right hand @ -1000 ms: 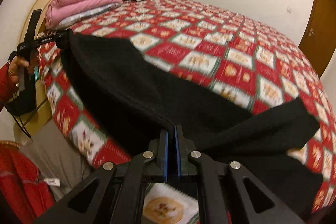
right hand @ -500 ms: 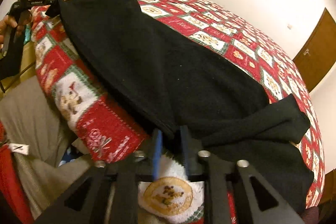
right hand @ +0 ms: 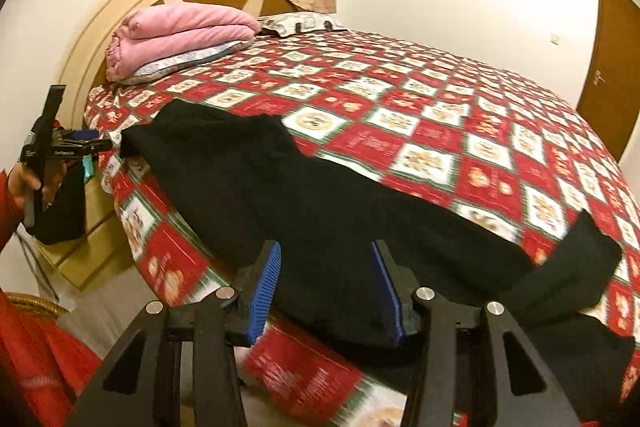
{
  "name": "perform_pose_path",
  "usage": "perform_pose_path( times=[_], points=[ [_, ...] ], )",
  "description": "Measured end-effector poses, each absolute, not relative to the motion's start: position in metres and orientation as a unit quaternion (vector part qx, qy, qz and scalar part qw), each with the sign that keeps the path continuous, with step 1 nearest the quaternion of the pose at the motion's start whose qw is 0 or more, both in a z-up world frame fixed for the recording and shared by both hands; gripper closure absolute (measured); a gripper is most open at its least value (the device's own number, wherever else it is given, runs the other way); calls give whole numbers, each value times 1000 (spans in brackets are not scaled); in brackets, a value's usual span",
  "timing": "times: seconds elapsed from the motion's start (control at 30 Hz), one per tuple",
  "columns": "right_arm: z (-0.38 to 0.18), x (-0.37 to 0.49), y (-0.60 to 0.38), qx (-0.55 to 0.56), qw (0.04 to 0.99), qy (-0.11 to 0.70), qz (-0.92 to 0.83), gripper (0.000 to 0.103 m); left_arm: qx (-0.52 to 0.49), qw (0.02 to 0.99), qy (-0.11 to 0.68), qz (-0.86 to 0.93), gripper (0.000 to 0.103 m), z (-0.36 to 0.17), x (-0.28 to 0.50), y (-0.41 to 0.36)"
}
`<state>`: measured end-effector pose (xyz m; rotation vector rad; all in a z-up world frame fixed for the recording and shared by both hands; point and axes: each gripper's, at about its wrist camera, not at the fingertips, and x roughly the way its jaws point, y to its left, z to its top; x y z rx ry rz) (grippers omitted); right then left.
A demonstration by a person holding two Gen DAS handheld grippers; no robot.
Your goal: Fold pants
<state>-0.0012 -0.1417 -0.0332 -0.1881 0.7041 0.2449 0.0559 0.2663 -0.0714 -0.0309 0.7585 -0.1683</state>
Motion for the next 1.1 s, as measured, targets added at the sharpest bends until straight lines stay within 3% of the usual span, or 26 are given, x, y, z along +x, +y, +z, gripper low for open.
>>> perform_pose_path(
  times=[0.17, 0.33, 0.43, 0.5, 0.83, 0.93, 0.97, 1.0, 1.1],
  points=[
    [-38, 8, -124, -61, 928, 339, 142, 55, -212, 894, 382, -101, 1, -67, 43, 272],
    [-38, 2, -121, -28, 933, 328, 144, 55, -332, 856, 379, -112, 1, -74, 58, 248],
    [-42, -3, -129, -10, 932, 335, 137, 55, -443, 809, 378, -84, 11, -92, 67, 253],
    [-46, -6, -138, -3, 931, 342, 125, 55, -529, 758, 376, -63, 12, -107, 66, 257],
    [-53, -6, -167, 63, 929, 351, 101, 55, -567, 729, 382, -36, 12, -118, 101, 256],
    [-51, -9, -168, 56, 932, 347, 93, 55, -564, 733, 379, -29, 42, -118, 107, 259],
    [-51, -9, -168, 55, 932, 347, 92, 55, -549, 746, 375, -31, 65, -112, 107, 259],
    [-52, -8, -169, 56, 931, 349, 90, 55, -537, 758, 367, -42, 82, -109, 103, 255],
    [-55, -3, -170, 61, 928, 357, 87, 55, -478, 807, 340, -67, 85, -77, 101, 247]
  ],
)
